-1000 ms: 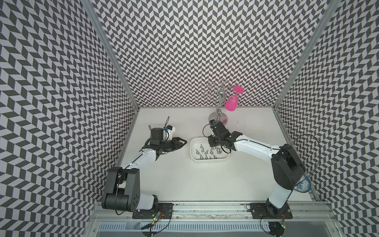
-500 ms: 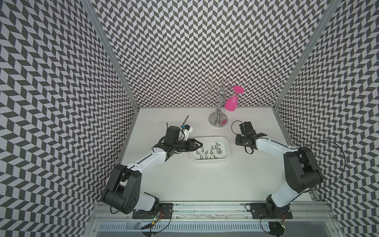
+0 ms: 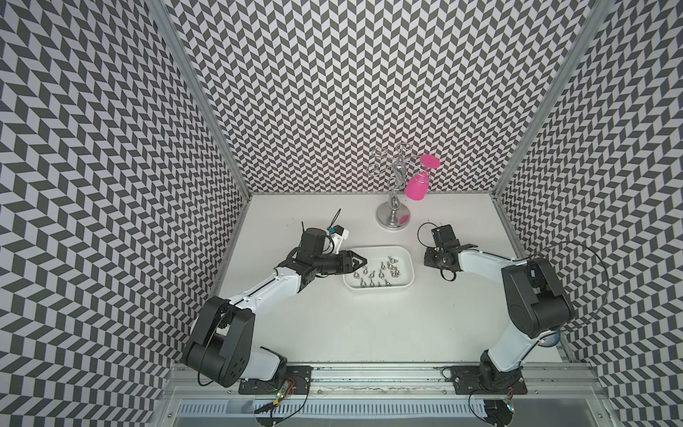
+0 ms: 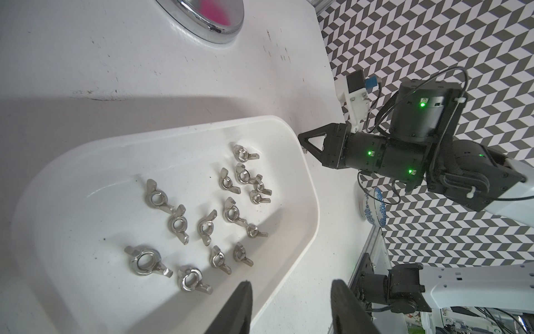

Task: Take out the wing nut from the storage box
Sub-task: Place the wing nut at the center of the board, then pick up the wing nut from the storage box.

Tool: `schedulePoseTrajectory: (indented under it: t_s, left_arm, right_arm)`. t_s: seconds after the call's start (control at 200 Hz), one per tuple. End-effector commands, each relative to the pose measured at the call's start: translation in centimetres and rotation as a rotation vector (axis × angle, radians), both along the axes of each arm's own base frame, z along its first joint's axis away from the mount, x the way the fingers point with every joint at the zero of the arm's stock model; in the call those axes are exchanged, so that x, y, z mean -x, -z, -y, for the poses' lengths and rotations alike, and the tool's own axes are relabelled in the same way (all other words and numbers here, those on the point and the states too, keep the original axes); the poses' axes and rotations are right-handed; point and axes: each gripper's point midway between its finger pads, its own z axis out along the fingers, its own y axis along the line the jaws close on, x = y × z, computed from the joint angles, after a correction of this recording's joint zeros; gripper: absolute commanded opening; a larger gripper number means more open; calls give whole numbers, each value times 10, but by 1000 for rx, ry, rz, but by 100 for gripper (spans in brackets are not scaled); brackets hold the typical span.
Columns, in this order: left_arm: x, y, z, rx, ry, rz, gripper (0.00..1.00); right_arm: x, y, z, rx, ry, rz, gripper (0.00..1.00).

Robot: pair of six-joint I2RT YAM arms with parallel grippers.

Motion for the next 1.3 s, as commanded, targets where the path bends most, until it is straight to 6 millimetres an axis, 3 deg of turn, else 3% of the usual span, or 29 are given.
schedulePoseTrajectory:
  t_s: [0.0,0.065,0.27,0.416,0.591,0.681,0.806,0.896,0.971,1.097,1.297]
  left_arm:
    - [3,-7,-1,2,1,36,49]
    - [3,-6,-1,-2,2,35,49]
    - [4,-6,-2,-5,-2,40,49]
    - [1,-11,-3,-14,-6,59,49]
    - [-11,-17,-16,-51,-44,82,51]
    - [-18,-18,-31,-62,-90,87,51]
    - [-31,-14,-67,-60,-198,64,51]
    - [-38,-5,-96,-56,-280,17,51]
    - [-40,4,-112,-41,-311,-23,51]
    - [-37,13,-124,-27,-336,-56,51]
    - [-31,21,-124,-19,-337,-72,51]
  right_arm:
    - [0,7,2,13,-3,-12,18]
    - [1,7,0,12,-7,-12,24]
    - [-3,-8,-5,27,-17,25,27]
    - [-9,-42,-13,36,-25,100,28]
    - [-10,-90,-38,68,-82,193,31]
    - [-3,-107,-76,13,-186,229,32]
    - [29,-124,-173,-159,-454,271,37]
    - [49,-116,-219,-248,-555,232,37]
    - [56,-103,-240,-257,-609,205,37]
    - [51,-81,-253,-239,-647,179,39]
    - [37,-57,-260,-191,-658,154,40]
